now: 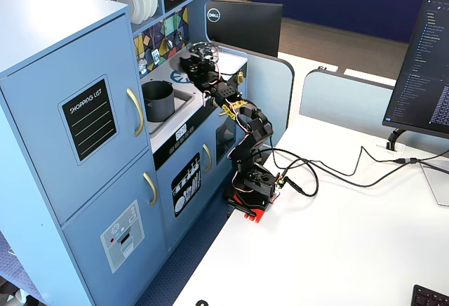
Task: Take off the lid from the gray recipient and place it on the counter
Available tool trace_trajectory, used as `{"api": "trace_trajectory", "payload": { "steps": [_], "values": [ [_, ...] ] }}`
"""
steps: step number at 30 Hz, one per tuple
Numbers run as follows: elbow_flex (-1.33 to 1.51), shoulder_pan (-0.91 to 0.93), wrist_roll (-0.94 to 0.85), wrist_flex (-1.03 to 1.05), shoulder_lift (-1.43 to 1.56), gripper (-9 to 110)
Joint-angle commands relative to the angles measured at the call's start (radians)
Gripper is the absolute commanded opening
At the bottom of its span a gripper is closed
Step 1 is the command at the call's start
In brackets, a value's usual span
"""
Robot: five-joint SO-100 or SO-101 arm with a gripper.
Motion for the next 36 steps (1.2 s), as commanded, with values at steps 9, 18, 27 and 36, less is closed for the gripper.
{"api": "trace_trajectory", "payload": {
  "steps": [9, 18, 27, 36],
  "values": [
    [0.252, 0.132, 0.038, -0.256, 0.072, 0],
    [0.298, 0.137, 0.038, -0.367, -0.040, 0],
    [0.295, 0.132, 0.044, -0.403, -0.140, 0],
    [0.247, 0.133, 0.052, -0.402, -0.222, 0]
  ]
}}
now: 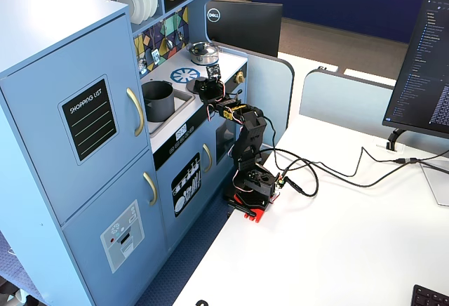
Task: Take off the lid from the gray recipient and place it on the counter
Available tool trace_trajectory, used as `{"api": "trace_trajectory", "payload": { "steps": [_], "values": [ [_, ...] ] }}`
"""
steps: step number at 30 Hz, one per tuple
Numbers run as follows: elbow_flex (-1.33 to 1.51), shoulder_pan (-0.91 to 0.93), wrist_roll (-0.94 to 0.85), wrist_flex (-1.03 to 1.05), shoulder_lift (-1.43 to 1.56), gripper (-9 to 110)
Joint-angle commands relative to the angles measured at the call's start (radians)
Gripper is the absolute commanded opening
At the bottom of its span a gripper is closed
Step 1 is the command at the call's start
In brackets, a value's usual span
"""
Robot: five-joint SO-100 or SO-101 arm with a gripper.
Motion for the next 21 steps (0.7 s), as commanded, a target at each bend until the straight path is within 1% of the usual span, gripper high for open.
{"api": "trace_trajectory", "payload": {
  "steps": [1, 8, 11, 13, 17, 21],
  "values": [
    [-0.063, 0.011, 0.006, -0.037, -0.011, 0],
    [-0.054, 0.011, 0.014, -0.077, -0.031, 1],
    [-0.046, 0.015, 0.029, -0.094, -0.026, 15],
    [-0.044, 0.020, 0.028, -0.094, -0.021, 21],
    [-0.043, 0.031, 0.028, -0.094, 0.003, 27],
    [-0.044, 0.048, 0.029, -0.080, 0.046, 28]
  ]
}}
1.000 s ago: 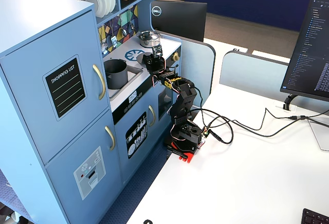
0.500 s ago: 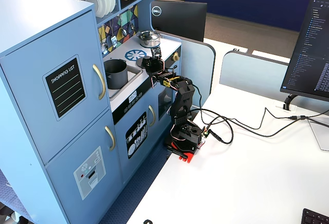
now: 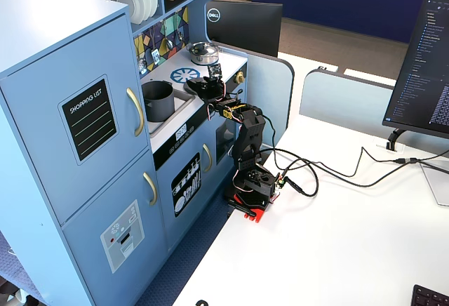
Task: Take off the lid from the gray recipient and place it on the counter
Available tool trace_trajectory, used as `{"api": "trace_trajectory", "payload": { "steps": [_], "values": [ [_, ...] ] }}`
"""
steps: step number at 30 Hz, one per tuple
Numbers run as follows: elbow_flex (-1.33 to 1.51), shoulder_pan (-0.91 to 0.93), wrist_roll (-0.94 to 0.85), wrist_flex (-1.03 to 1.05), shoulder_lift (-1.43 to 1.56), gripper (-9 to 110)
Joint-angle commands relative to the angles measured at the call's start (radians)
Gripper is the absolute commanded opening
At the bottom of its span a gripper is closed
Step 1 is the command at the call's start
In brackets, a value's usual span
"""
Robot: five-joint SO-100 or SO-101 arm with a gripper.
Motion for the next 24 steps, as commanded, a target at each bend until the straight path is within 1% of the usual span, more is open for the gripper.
{"api": "trace_trajectory", "payload": {
  "steps": [1, 5, 7, 8, 10, 13, 16, 18, 21, 24],
  "values": [
    [-0.034, 0.026, 0.015, -0.015, 0.091, 28],
    [-0.048, 0.028, 0.031, 0.023, 0.160, 28],
    [-0.063, 0.020, 0.034, 0.075, 0.213, 26],
    [-0.072, 0.012, 0.035, 0.121, 0.252, 25],
    [-0.074, -0.012, 0.046, 0.242, 0.345, 16],
    [-0.043, -0.069, 0.061, 0.494, 0.535, 0],
    [-0.020, -0.146, 0.074, 0.838, 0.741, 0],
    [-0.012, -0.218, 0.040, 1.097, 0.854, 0],
    [0.023, -0.319, 0.006, 1.367, 0.963, 0],
    [0.066, -0.410, -0.046, 1.592, 1.019, 0]
  ]
}}
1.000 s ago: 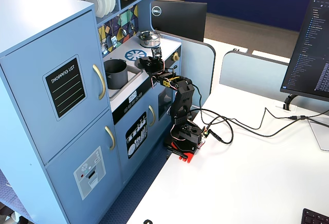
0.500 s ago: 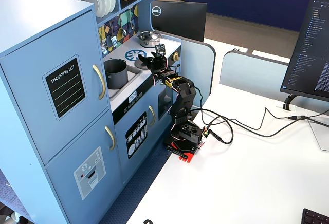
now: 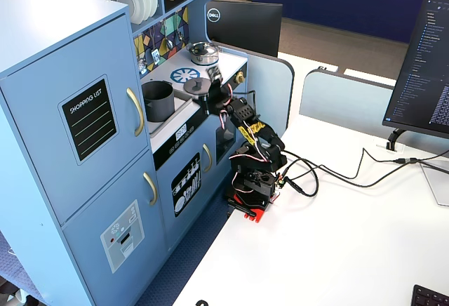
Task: Take off the lid from the gray recipient and place it on the counter
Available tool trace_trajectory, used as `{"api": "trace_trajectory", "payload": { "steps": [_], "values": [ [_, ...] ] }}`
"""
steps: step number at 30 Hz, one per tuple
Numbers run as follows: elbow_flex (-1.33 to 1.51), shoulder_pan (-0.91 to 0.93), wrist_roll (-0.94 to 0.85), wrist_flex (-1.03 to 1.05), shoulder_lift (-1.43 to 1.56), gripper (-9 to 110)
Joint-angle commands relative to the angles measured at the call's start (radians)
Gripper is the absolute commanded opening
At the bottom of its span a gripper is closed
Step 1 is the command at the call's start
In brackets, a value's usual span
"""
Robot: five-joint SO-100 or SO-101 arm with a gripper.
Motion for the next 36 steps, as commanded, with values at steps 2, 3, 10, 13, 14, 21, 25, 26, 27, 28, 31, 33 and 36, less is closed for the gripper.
{"api": "trace_trajectory", "payload": {
  "steps": [2, 3, 10, 13, 14, 21, 25, 26, 27, 28, 31, 33, 36],
  "values": [
    [0.057, -0.126, -0.075, 0.396, 0.123, 0],
    [0.089, -0.150, -0.081, 0.433, 0.138, 0],
    [0.377, -0.282, 0.025, 0.324, 0.218, 0],
    [0.489, -0.314, 0.064, 0.181, 0.210, 0],
    [0.525, -0.321, 0.066, 0.132, 0.204, 0],
    [0.710, -0.365, 0.052, -0.066, 0.213, 0],
    [0.710, -0.379, 0.086, 0.032, 0.270, 0],
    [0.710, -0.376, 0.086, 0.091, 0.305, 0],
    [0.710, -0.371, 0.084, 0.169, 0.348, 0],
    [0.712, -0.367, 0.078, 0.249, 0.380, 0],
    [0.712, -0.333, 0.060, 0.411, 0.380, 0],
    [0.712, -0.328, 0.067, 0.518, 0.380, 0],
    [0.713, -0.336, 0.046, 0.650, 0.380, 0]
  ]
}}
